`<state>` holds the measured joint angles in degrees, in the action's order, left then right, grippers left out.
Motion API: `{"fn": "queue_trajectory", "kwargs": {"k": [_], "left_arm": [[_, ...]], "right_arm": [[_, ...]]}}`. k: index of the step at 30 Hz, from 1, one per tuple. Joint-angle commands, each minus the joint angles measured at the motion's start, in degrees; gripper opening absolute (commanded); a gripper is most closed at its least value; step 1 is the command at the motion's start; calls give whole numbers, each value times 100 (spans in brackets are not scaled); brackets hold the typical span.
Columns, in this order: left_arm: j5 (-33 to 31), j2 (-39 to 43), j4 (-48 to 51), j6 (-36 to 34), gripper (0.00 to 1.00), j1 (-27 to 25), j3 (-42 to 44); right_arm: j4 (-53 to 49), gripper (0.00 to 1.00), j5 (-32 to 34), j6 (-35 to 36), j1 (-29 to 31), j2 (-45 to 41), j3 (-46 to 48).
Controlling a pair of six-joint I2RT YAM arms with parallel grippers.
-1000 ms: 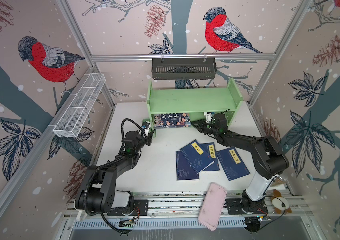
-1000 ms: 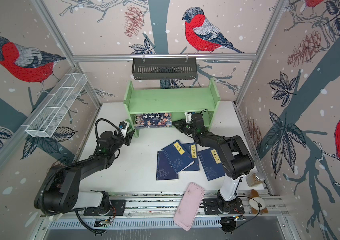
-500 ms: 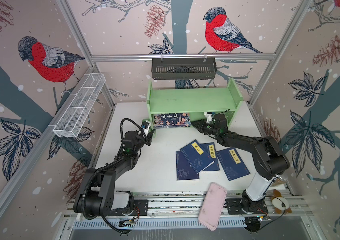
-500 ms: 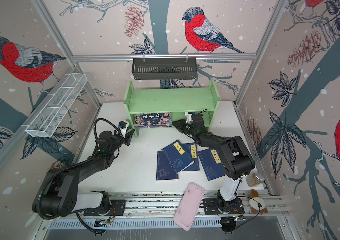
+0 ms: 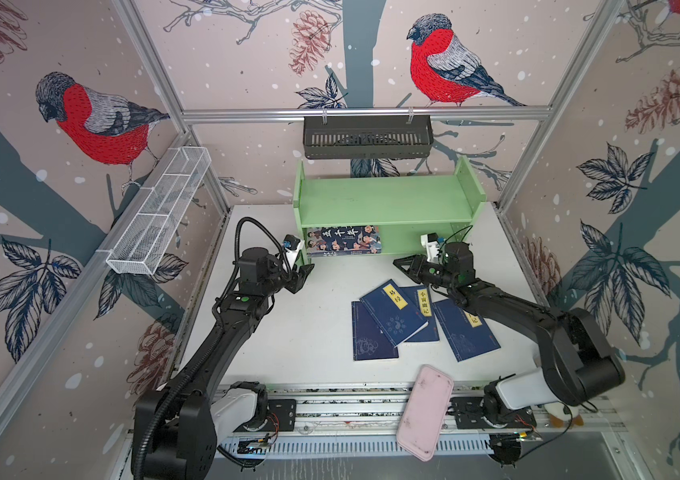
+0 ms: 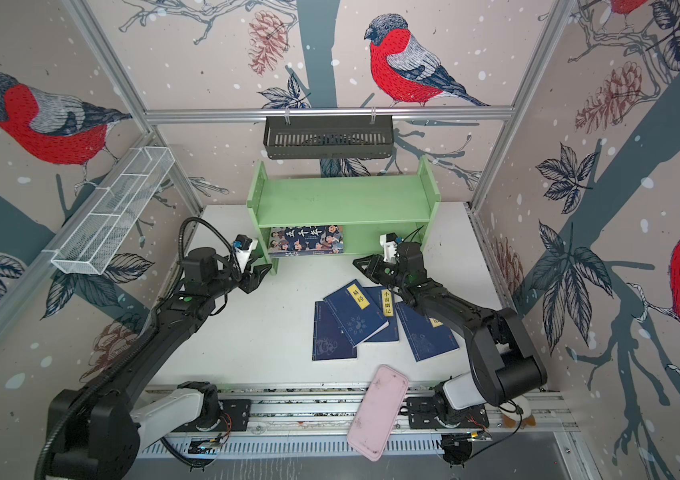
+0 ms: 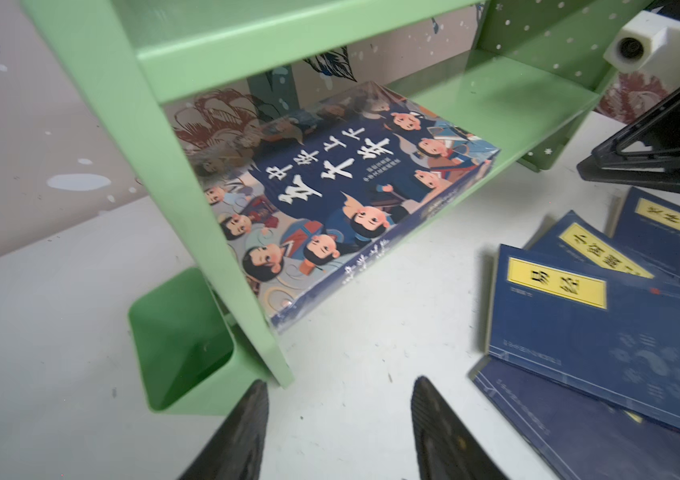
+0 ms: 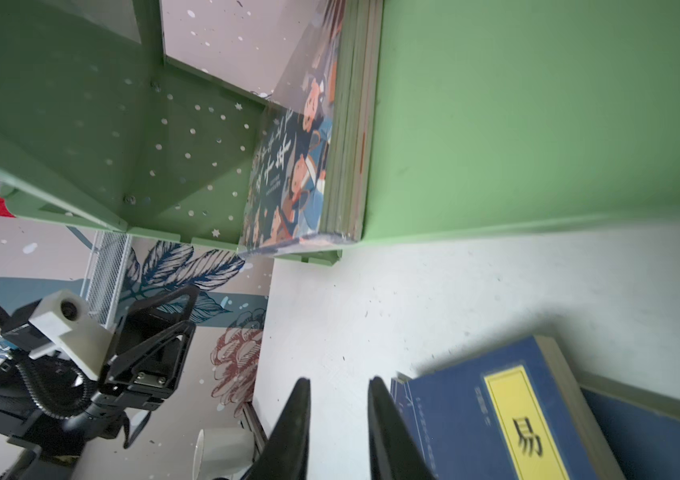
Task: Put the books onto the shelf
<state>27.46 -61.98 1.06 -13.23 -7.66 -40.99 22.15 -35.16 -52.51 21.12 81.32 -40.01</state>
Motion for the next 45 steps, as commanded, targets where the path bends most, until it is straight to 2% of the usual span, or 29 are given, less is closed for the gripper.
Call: {"fn": "queue_trajectory", "kwargs": {"k": [1,5,8,15,19,21,31,41,43,45], "left_arm": [[617,220,958,307,58,10,-238],[1364,332,1517,568,62,10,-508],[1808,389,1473,1209,62,10,-447],[2313,467,136,3202,61,10,457],[2278,594,-958,4271,61,41,1330],[2232,611,-1306,4543,63,71,1658],[2015,-153,-1511,4565,72,98,2031],[2241,-1212,-1850,4454,71,83,1881],[2334,-1392,-1901,4233,70,26,1805],[2323,-1548,-1871,3896,68,-73,1716]], "right_arm": [[-1082,29,257,780,23,-515,162],[-1675,34,442,1158,32,-1081,506],[-1941,38,625,1392,32,-1254,697],[-2114,40,1285,1748,38,-1200,879],[-2062,40,1402,1810,48,-1006,947],[-1987,41,1373,1856,50,-907,1007],[-2039,42,1061,2004,139,-278,943],[-1613,41,-18,1659,914,64,757],[-1697,41,164,1676,1044,129,645],[-2047,41,789,1730,1086,32,559]]}}
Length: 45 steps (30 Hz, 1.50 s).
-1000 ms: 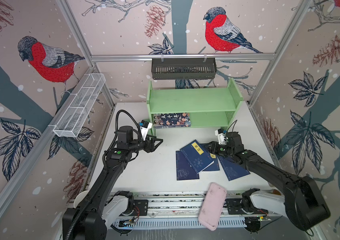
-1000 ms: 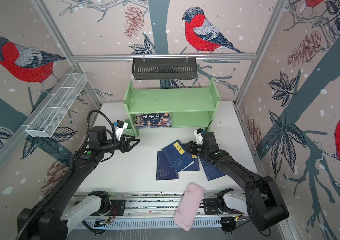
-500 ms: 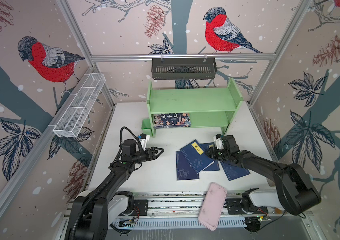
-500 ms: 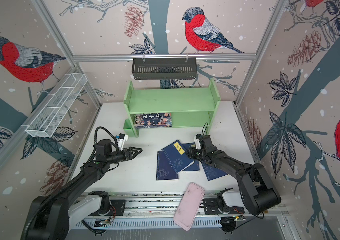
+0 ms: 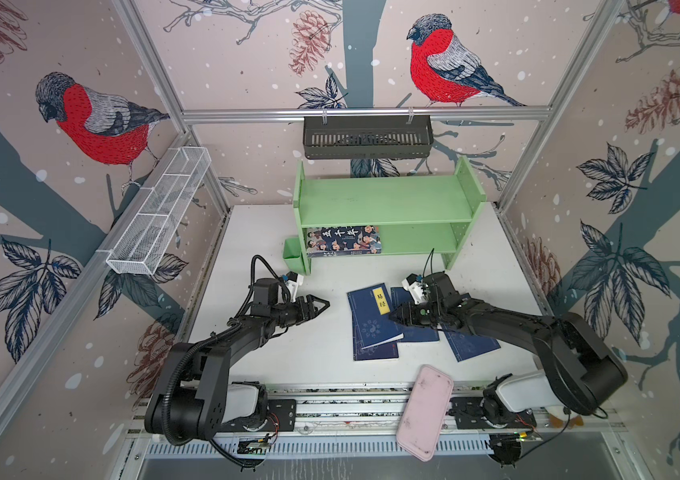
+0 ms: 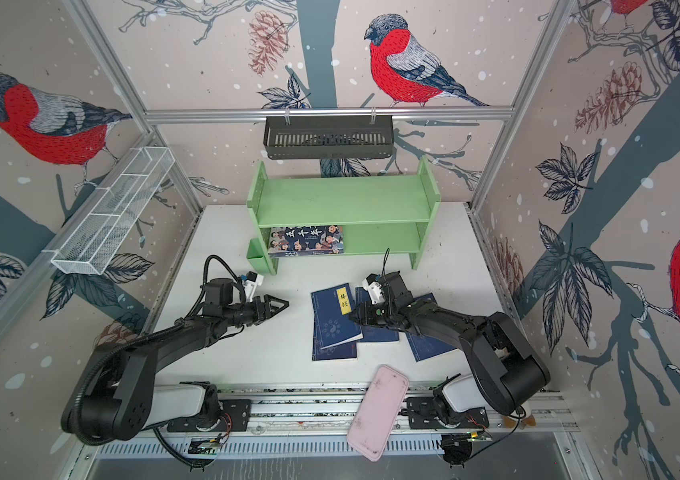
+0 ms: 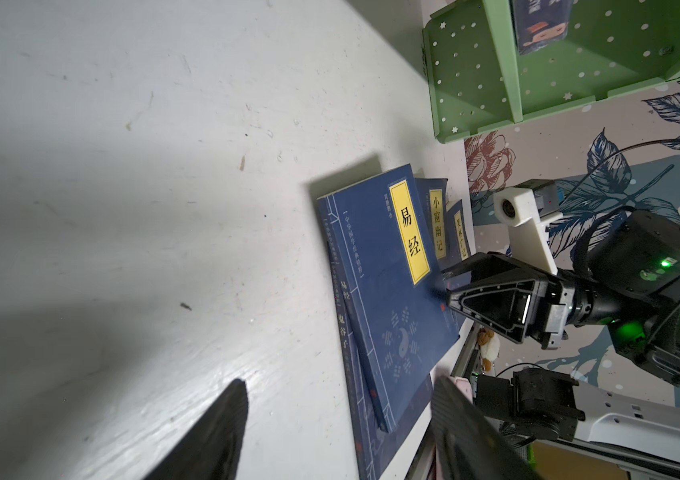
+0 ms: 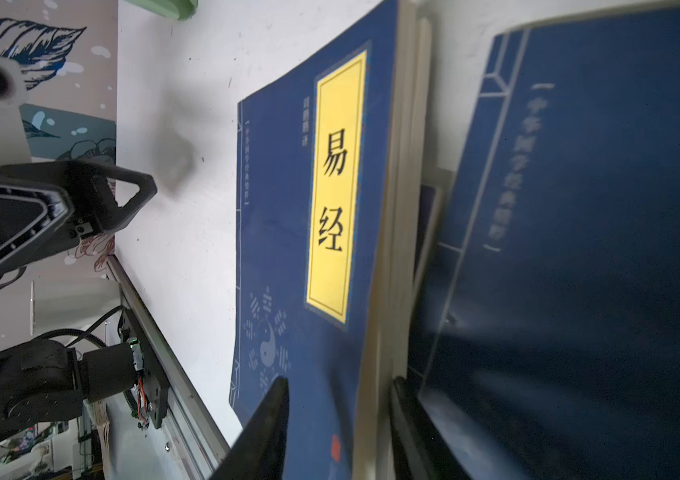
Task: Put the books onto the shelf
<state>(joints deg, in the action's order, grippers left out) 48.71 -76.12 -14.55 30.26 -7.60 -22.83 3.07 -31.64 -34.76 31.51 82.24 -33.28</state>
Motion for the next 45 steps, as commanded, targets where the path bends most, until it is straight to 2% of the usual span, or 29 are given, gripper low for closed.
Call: {"fn": "queue_trajectory", "kwargs": {"k": [1,3,6,14,21,27,39,45], "left_arm": [[195,-192,-359,-479,68,-116,-105],[297,-299,-636,-469,67,-192,-63],[285,-499,-815,-557,67,-340,-118],[113,-1270,-1108,-304,62,-743,-262],[61,-1352,-1131,-250,63,-914,-155],[103,-1371,-1237,-295,64,-983,-63],[-103,-1462,-1027,-355,66,-1000,-29],[116,-1648,-1093,-229,66,-1008,-82]], "right_arm": [[-232,41,643,-31,33,-127,-118],[-155,41,774,-58,-44,-230,-23],[195,41,464,-153,-178,-30,89],[589,38,186,-164,-145,322,11],[566,29,8,25,2,486,-182],[510,26,-93,136,174,703,-376],[987,21,78,-136,676,943,-412],[1124,20,355,-353,804,1161,-460]]}}
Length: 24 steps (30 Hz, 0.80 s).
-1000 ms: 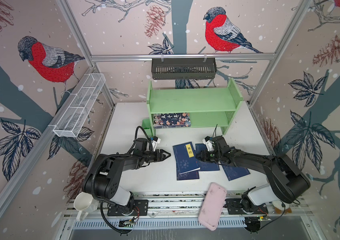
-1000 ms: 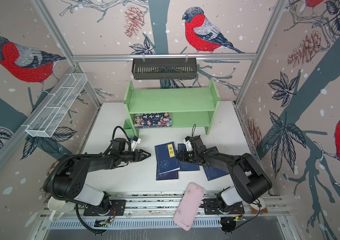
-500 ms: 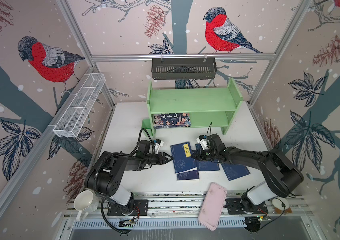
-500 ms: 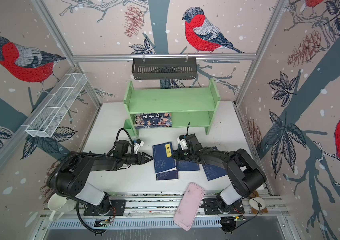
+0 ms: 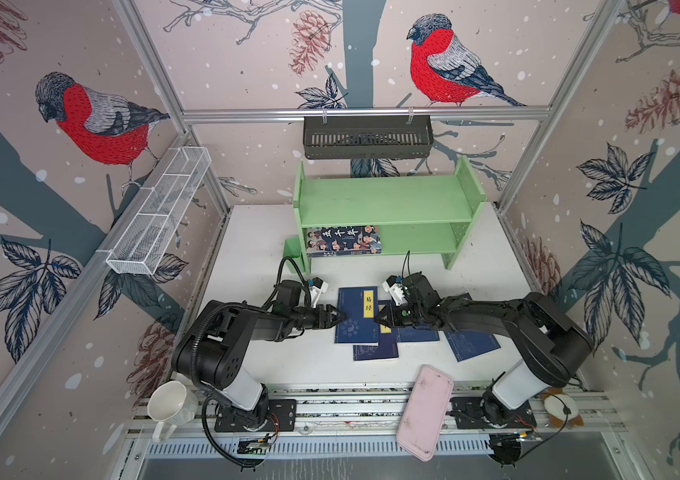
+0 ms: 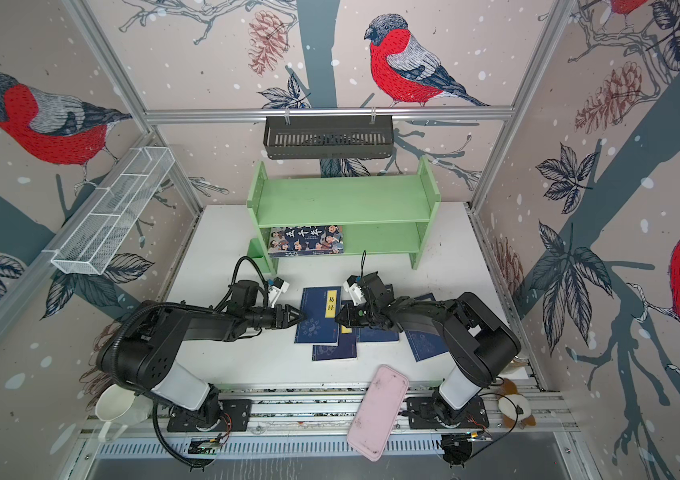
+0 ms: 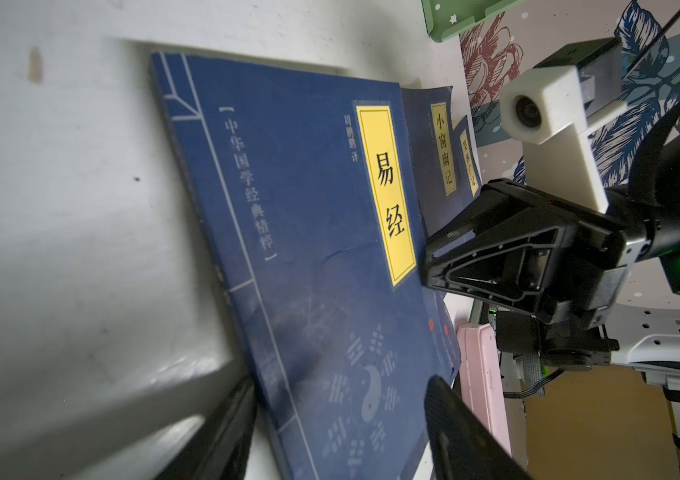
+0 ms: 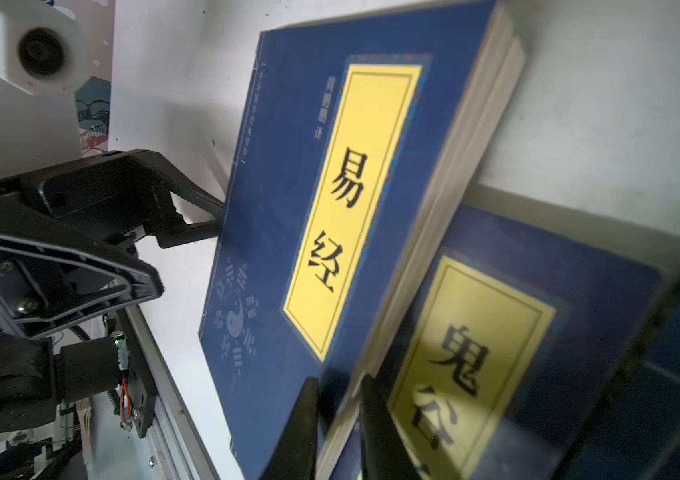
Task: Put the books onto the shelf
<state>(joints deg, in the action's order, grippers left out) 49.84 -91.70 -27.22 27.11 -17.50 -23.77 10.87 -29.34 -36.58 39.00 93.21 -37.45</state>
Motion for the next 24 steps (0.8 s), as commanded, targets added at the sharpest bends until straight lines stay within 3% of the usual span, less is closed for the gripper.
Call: {"fn": "queue_trajectory", "kwargs": {"k": [1,13,24], "left_arm": [[26,-93,156,90,66,-34,13],[360,130,140,380,68,-44,3],[709,117,-371,818,71,-51,123]], "right_arm": [[357,21,167,-203,62,81,-33],[130,21,766,-241,96,180,10],[141,21,658,-165,237,233,-52]]}}
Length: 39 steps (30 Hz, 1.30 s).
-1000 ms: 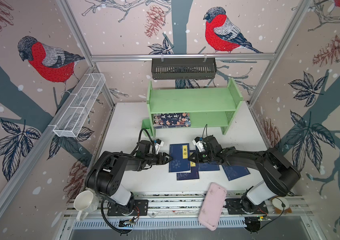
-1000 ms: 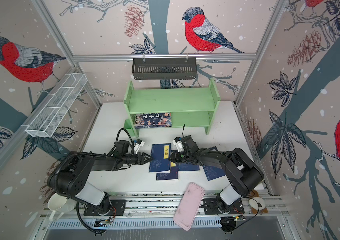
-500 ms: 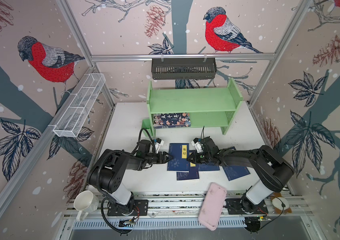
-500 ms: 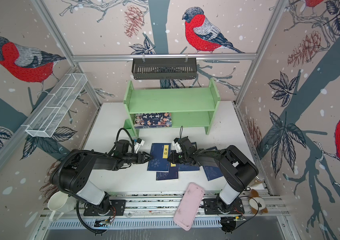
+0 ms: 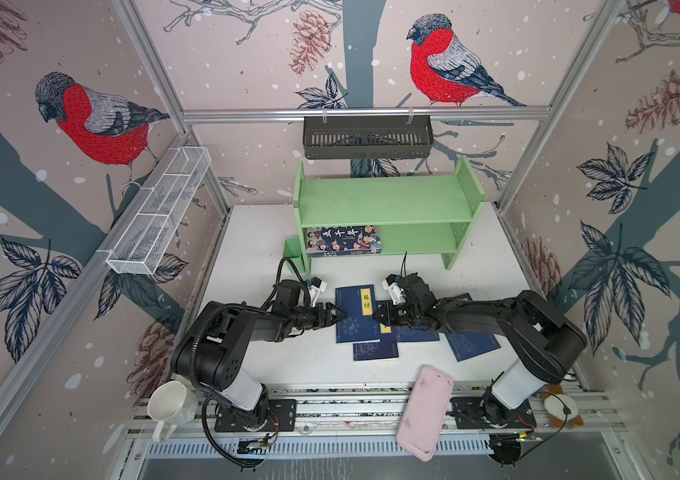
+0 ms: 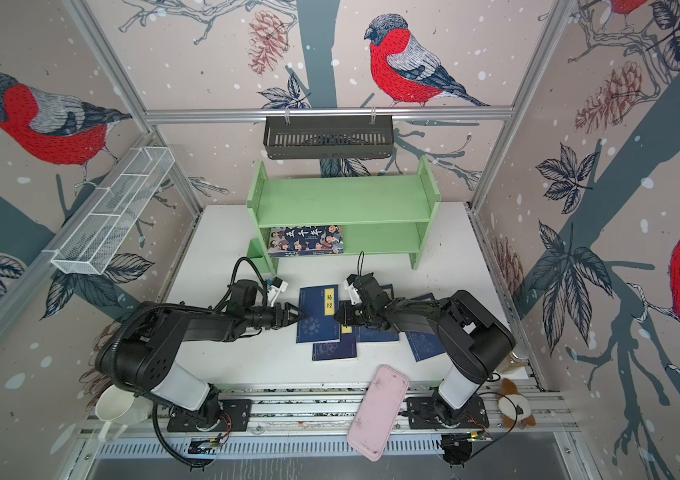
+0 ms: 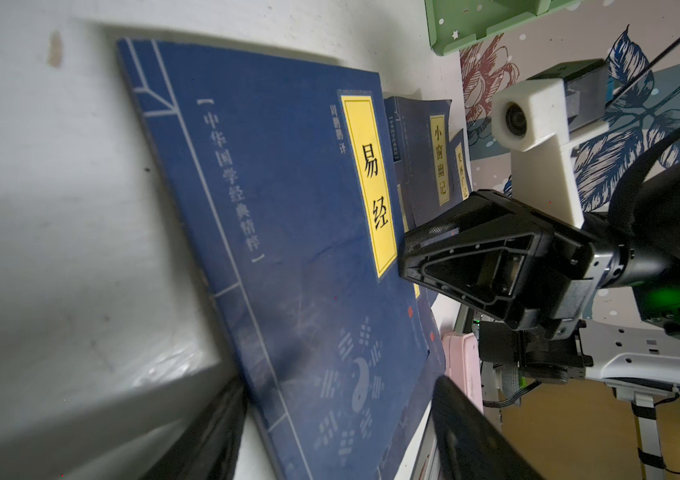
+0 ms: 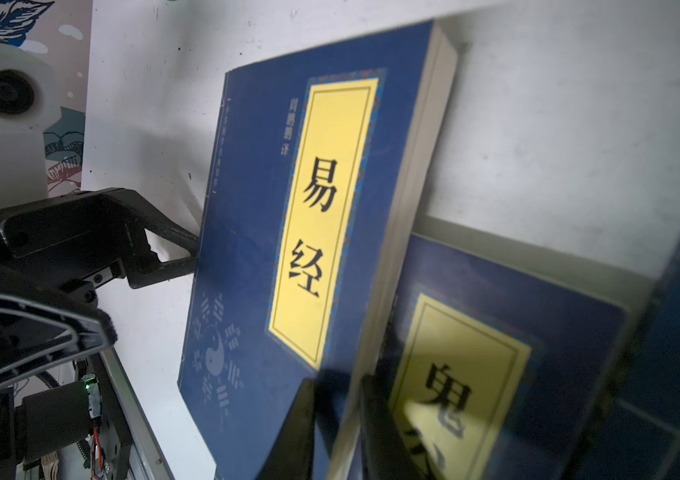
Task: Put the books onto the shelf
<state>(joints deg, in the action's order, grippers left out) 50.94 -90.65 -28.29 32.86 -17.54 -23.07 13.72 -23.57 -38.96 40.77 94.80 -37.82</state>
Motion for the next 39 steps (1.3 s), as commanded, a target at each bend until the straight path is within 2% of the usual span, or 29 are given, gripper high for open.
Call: {"fn": "queue_trajectory", "kwargs": {"k": [1,13,26,33,35,39], "left_arm": [[650,28,-340,279,71,-48,53],[643,457,-423,466,74,78,162],[487,85,-272,572,70,126,30],[-81,80,415,69,74,203,-110],[-355,80,588,-43,75,205,-105],[-567,63,729,-178,78,199,-111]], "right_arm": [[-133,21,65,73,62,73,-6],[-178,22,-1,161,76,-68,129],[-163,22,-229,243,262,-131,120],[-255,22,-112,241,286,-210,187],[-264,28,-16,177,269,-234,204],[-161,32,167,-108,166,-378,338]]}}
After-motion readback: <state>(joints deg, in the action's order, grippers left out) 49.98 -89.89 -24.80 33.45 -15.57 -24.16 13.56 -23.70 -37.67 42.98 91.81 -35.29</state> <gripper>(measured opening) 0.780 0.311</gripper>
